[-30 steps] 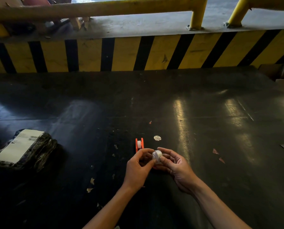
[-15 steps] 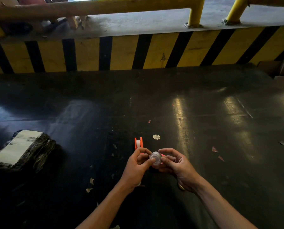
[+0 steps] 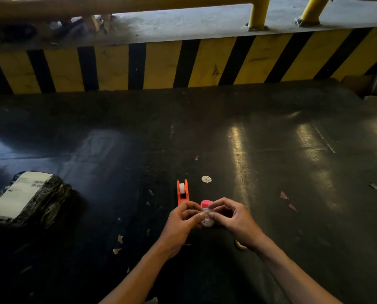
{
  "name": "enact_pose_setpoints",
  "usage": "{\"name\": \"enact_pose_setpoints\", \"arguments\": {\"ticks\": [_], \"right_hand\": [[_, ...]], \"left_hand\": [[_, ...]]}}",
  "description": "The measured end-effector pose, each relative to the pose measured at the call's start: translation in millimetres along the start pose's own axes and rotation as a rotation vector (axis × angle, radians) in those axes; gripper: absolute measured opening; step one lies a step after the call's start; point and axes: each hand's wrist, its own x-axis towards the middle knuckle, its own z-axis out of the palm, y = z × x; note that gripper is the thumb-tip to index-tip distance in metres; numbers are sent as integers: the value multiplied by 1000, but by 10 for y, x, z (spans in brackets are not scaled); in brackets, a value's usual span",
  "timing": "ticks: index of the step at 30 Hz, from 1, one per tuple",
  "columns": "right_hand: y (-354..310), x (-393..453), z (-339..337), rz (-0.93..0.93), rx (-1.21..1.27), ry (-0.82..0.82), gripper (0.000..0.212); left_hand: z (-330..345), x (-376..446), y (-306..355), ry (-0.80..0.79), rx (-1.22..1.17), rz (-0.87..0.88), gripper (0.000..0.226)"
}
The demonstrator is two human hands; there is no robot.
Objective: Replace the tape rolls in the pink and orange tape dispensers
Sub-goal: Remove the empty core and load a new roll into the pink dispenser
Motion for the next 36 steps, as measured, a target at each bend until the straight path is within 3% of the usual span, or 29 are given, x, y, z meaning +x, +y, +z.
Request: {"name": "enact_pose_setpoints", "arguments": {"ticks": [8,15,20,25,33,36], "right_hand": [[148,45,-66,-2,-138,-28,18],[193,272,-186,-156,-519,213,18],[386,443,-261,-214,-688,116,19],[448,489,-199,-255,-767,22,20],[535,382,-149,-312,-859,44,14],[518,330,-114,-339,-888,47,28]], "left_hand": [[9,88,-92,-30,26,-18,23],[-34,439,-131,32,637,240,35],[-13,666,-87,-112,934,210,55],[24,724,-130,-172,941,216,43],[-15,767,-251,-138,945,219,52],[-4,766,-270,-118,941,211,52]]}}
